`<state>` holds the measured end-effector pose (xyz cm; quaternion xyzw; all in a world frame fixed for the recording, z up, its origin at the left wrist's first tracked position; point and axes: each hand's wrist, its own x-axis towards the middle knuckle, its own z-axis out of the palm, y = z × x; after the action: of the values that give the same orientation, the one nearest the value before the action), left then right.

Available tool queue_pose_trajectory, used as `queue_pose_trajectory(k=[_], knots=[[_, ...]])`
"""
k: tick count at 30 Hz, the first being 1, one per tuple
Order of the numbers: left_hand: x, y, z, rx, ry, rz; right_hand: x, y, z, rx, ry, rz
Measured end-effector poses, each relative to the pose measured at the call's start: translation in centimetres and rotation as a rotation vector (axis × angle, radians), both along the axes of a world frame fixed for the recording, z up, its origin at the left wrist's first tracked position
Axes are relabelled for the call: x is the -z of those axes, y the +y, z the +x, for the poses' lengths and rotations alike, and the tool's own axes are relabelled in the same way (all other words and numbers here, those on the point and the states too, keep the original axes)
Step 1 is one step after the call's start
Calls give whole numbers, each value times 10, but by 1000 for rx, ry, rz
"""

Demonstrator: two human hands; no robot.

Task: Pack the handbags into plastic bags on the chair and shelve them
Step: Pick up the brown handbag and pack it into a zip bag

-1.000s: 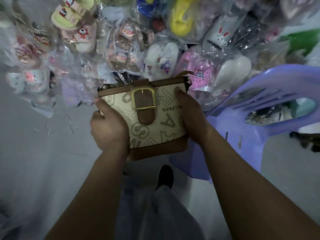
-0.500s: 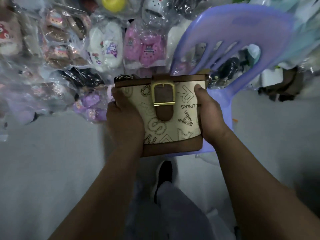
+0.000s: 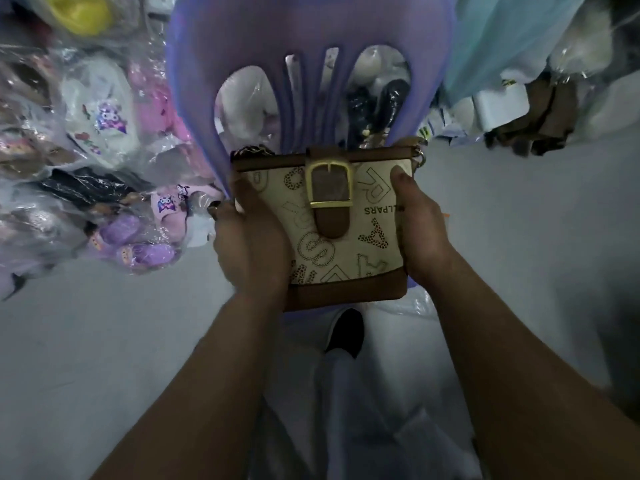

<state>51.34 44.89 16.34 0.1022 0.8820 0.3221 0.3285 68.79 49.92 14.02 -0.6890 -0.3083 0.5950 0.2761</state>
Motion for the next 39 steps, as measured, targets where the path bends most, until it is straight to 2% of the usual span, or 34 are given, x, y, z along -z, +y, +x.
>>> queue_pose_trajectory(k=[4, 8, 11, 15, 20, 23, 30, 39], knots=[[15, 22, 26, -25, 38, -12, 21, 20, 23, -36, 45, -75], [39, 29, 33, -126, 70, -33, 49, 36, 26, -88, -16, -88], [62, 31, 33, -163, 24, 27, 61, 45, 22, -112, -43, -114], [89, 29, 27, -12, -31, 80, 83, 50, 18, -156, -53, -142], [107, 28, 15, 212, 31, -141, 114, 39, 9, -196, -93, -115], [121, 25, 5, 337, -20, -135, 125, 32, 6, -190, -125, -141], [133, 29, -1, 382, -18, -148, 133, 27, 2, -150, -149, -102], [123, 33, 6, 429, 65, -208, 121, 29, 9, -227, -204, -73]])
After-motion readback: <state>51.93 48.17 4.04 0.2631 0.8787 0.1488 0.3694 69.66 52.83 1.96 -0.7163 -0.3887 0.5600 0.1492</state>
